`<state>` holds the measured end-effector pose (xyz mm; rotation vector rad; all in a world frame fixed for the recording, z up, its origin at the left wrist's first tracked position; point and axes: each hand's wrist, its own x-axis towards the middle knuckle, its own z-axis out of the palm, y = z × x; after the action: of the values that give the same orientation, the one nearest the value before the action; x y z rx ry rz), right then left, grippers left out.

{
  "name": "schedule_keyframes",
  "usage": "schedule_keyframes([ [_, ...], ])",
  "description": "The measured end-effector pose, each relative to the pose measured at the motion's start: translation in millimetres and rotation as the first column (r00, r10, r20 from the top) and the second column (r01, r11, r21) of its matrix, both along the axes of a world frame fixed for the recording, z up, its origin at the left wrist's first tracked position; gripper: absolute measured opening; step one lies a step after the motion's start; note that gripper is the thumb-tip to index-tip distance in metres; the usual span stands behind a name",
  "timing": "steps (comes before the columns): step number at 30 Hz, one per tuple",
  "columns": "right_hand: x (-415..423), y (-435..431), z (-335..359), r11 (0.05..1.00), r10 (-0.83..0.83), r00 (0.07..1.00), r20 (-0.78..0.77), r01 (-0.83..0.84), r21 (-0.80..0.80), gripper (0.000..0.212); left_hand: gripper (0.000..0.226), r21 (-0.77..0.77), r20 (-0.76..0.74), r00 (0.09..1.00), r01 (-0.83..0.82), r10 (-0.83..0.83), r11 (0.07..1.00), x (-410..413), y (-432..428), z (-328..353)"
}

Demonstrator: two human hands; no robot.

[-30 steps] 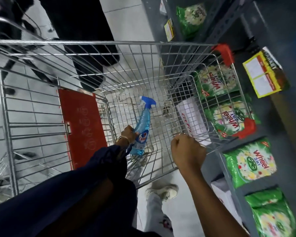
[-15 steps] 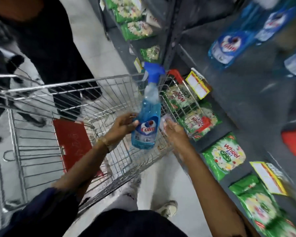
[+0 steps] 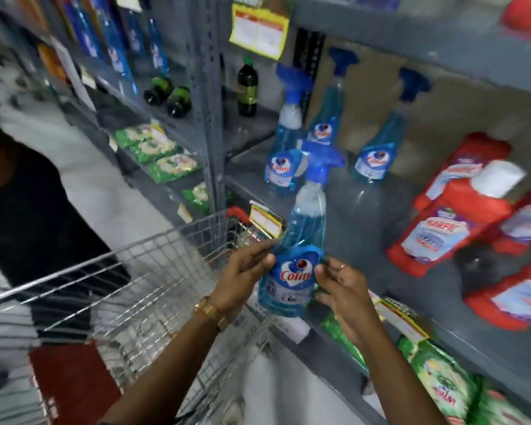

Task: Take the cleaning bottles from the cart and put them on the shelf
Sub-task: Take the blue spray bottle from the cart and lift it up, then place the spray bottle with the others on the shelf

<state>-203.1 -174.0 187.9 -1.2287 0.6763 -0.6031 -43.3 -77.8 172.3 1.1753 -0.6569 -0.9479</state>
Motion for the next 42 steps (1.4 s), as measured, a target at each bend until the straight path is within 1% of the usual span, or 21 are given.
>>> schedule_keyframes([
  [3, -13.6, -11.3, 3.1, 0.998, -0.058, 0.998, 0.013, 0.058, -0.036, 0.024, 0.030, -0.002, 0.018, 0.998, 0.065, -0.065, 0.998, -10.2, -22.8, 5.4],
  [5, -18.6, -22.6, 8.0, 0.994, -0.084, 0.996, 0.018, 0.085, -0.075, 0.020, 0.031, -0.012, 0.058, 0.994, 0.095, -0.094, 0.995, -14.2, -38.6, 10.8],
  [6, -19.1, -29.4, 10.9, 0.991, -0.093, 0.995, 0.022, 0.095, -0.095, 0.018, 0.031, -0.020, 0.089, 0.991, 0.106, -0.104, 0.994, -14.9, -47.2, 14.3],
  [11, -7.7, -70.5, 31.2, 0.967, -0.162, 0.982, 0.093, 0.177, -0.181, 0.026, 0.031, -0.051, 0.283, 0.951, 0.147, -0.127, 0.988, -6.9, -103.9, 45.3],
  [13, 0.9, -87.7, 35.7, 0.947, -0.213, 0.970, 0.115, 0.234, -0.221, 0.030, 0.031, -0.060, 0.322, 0.937, 0.165, -0.137, 0.984, -1.2, -127.9, 51.6],
  [16, 12.6, -112.3, 30.3, 0.921, -0.294, 0.950, 0.106, 0.311, -0.234, 0.032, 0.034, -0.007, 0.341, 0.928, 0.162, -0.150, 0.987, 6.8, -155.6, 50.6],
  [20, 22.9, -135.8, 11.9, 0.895, -0.379, 0.925, 0.029, 0.375, -0.242, 0.037, 0.037, 0.082, 0.377, 0.909, 0.160, -0.179, 0.984, 14.4, -180.0, 41.4],
  [25, 31.1, -151.4, 0.2, 0.867, -0.429, 0.903, 0.010, 0.415, -0.275, 0.037, 0.037, 0.021, 0.409, 0.901, 0.149, -0.145, 0.989, 19.4, -201.7, 29.8],
  [31, 34.0, -160.6, -5.4, 0.885, -0.396, 0.918, 0.001, 0.382, -0.268, 0.038, 0.037, -0.023, 0.463, 0.879, 0.143, -0.117, 0.989, 27.3, -212.0, 15.2],
  [33, 33.4, -157.1, -4.3, 0.880, -0.394, 0.919, -0.003, 0.376, -0.289, 0.039, 0.038, -0.036, 0.469, 0.878, 0.132, -0.099, 0.991, 26.7, -211.9, 13.7],
  [36, 24.7, -139.3, -7.8, 0.821, -0.462, 0.887, -0.012, 0.423, -0.383, 0.038, 0.043, -0.044, 0.423, 0.901, 0.122, -0.092, 0.992, 20.9, -204.3, 3.8],
  [38, 9.1, -119.7, -16.4, 0.749, -0.556, 0.831, -0.020, 0.490, -0.446, 0.028, 0.052, -0.003, 0.408, 0.911, 0.061, -0.054, 0.998, 12.9, -194.8, -12.2],
  [40, -15.7, -98.4, -28.4, 0.656, -0.658, 0.753, -0.003, 0.572, -0.492, 0.013, 0.069, 0.043, 0.409, 0.912, -0.003, -0.015, 0.999, 3.1, -186.3, -27.8],
  [42, -45.2, -81.5, -36.8, 0.530, -0.766, 0.641, 0.048, 0.672, -0.517, 0.019, 0.093, 0.076, 0.493, 0.870, -0.049, 0.005, 0.996, -6.9, -183.2, -36.7],
])
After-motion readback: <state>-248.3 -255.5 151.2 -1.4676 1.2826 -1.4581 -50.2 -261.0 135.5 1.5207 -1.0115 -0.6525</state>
